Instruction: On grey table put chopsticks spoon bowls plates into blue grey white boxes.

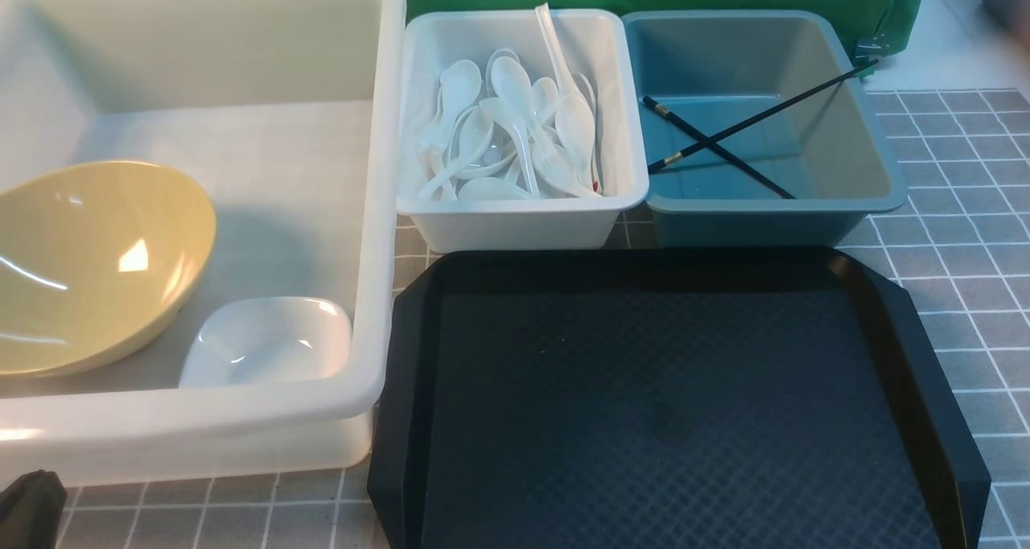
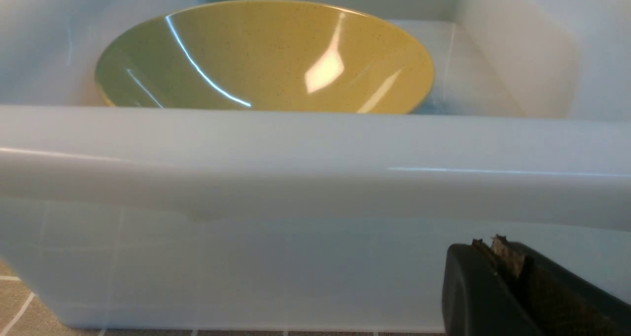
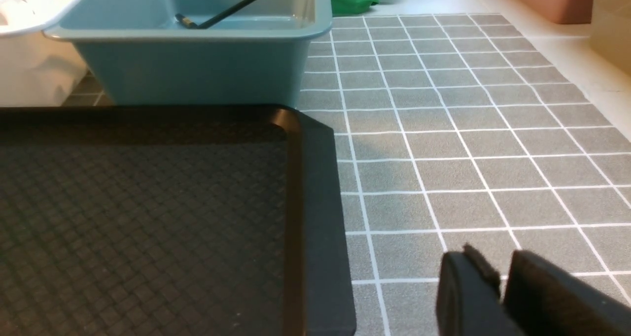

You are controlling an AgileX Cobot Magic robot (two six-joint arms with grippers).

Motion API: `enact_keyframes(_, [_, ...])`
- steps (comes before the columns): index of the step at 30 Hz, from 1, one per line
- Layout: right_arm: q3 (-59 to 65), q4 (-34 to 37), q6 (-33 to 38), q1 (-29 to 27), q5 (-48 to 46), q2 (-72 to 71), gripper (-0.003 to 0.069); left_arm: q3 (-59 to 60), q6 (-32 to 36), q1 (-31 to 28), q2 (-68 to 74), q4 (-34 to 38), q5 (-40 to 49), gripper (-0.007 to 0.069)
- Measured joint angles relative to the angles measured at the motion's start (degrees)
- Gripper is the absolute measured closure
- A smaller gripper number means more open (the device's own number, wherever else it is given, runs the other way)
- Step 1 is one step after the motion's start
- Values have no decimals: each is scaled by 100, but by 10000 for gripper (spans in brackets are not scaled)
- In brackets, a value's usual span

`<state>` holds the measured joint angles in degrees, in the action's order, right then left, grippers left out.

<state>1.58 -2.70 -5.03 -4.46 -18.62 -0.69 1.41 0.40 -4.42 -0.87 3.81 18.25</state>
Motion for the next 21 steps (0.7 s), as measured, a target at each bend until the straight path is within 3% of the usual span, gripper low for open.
enact_keyframes(21, [0, 2, 6, 0, 0, 0, 486, 0, 0, 0, 0, 0, 0, 631])
